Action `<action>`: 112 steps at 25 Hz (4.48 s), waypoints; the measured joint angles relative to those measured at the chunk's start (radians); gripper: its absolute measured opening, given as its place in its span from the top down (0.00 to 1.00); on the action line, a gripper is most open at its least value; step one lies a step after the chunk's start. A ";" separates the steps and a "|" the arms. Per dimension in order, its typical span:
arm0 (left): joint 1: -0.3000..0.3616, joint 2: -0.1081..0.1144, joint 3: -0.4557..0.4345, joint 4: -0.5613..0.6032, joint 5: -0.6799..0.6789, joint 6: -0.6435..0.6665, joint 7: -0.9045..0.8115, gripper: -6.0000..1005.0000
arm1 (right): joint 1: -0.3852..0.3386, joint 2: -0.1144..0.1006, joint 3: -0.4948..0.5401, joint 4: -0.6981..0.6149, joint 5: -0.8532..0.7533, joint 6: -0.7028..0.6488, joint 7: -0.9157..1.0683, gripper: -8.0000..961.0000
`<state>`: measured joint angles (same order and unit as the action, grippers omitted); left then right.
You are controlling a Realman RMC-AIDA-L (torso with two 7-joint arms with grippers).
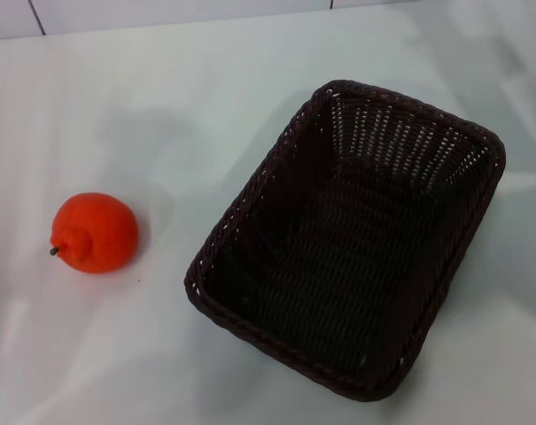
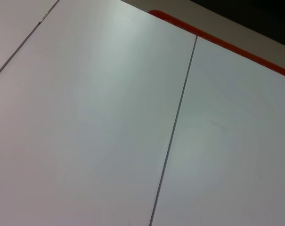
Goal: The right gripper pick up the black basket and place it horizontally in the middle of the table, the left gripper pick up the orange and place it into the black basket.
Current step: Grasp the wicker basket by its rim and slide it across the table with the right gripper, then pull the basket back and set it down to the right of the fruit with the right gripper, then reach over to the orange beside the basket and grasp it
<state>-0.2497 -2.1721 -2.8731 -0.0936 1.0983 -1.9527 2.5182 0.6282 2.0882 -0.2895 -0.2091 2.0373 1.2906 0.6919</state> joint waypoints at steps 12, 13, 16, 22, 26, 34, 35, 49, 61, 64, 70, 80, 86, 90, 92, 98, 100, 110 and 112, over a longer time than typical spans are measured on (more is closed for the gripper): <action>-0.001 0.005 0.000 -0.005 0.000 0.002 -0.004 0.17 | -0.039 -0.090 -0.262 -0.351 -0.381 -0.001 0.783 0.20; -0.001 0.005 0.000 -0.005 0.000 0.003 -0.003 0.17 | -0.037 -0.111 -0.289 -0.412 -0.449 0.015 0.899 0.20; -0.004 0.005 0.000 -0.005 0.000 0.004 -0.001 0.17 | -0.023 -0.158 -0.341 -0.550 -0.627 0.083 1.147 0.21; -0.005 0.005 0.000 -0.005 0.000 0.005 -0.001 0.17 | 0.100 -0.215 -0.366 -0.797 -1.121 0.333 1.511 0.22; -0.005 0.004 0.000 -0.001 0.000 0.008 0.000 0.17 | 0.161 -0.207 -0.366 -0.826 -1.303 0.421 1.529 0.23; -0.001 0.001 0.000 0.000 0.000 0.008 0.001 0.17 | 0.199 -0.194 -0.472 -0.789 -1.458 0.436 1.527 0.25; 0.000 0.001 0.000 0.000 0.000 0.008 0.001 0.17 | 0.199 -0.194 -0.481 -0.776 -1.458 0.431 1.527 0.25; -0.003 0.000 0.003 0.012 0.000 -0.002 -0.007 0.17 | 0.217 -0.143 -0.578 -0.606 -1.555 0.288 1.462 0.28; -0.009 0.002 0.002 0.025 0.000 -0.003 -0.008 0.17 | 0.211 -0.157 -0.515 -0.607 -1.544 0.317 1.467 0.66; -0.008 0.002 0.001 0.025 0.000 -0.003 -0.006 0.17 | 0.210 -0.171 -0.397 -0.598 -1.504 0.356 1.468 0.73; -0.011 0.002 0.000 0.025 0.000 -0.001 -0.002 0.17 | 0.156 -0.207 -0.261 -0.570 -1.376 0.406 1.531 0.79; -0.033 0.000 0.002 0.026 0.000 0.021 -0.001 0.17 | 0.067 -0.236 -0.143 -0.445 -1.209 0.403 1.644 0.79; -0.037 0.001 0.002 0.026 0.000 0.023 -0.001 0.17 | 0.023 -0.174 -0.062 -0.437 -1.201 0.321 1.657 0.79; -0.040 0.002 0.000 0.026 0.000 0.023 -0.001 0.18 | 0.000 -0.132 -0.050 -0.430 -1.200 0.237 1.653 0.79; -0.041 0.003 0.000 0.026 0.000 0.023 -0.001 0.18 | -0.005 -0.115 -0.050 -0.427 -1.200 0.203 1.651 0.79; -0.043 0.005 0.000 0.023 0.000 0.031 -0.001 0.18 | -0.008 -0.077 -0.051 -0.426 -1.199 0.119 1.647 0.79; -0.044 0.005 0.000 0.023 0.000 0.034 -0.001 0.18 | -0.008 -0.071 -0.052 -0.423 -1.199 0.101 1.645 0.79; -0.049 0.006 0.002 0.016 0.000 0.053 -0.001 0.18 | 0.008 -0.079 -0.076 -0.354 -1.200 0.059 1.645 0.63; -0.047 0.006 0.007 0.014 0.003 0.057 -0.002 0.18 | 0.008 -0.086 -0.078 -0.357 -1.201 0.075 1.647 0.55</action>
<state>-0.2970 -2.1657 -2.8665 -0.0793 1.1011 -1.8962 2.5157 0.6365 2.0021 -0.3675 -0.5658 0.8366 1.3652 2.3385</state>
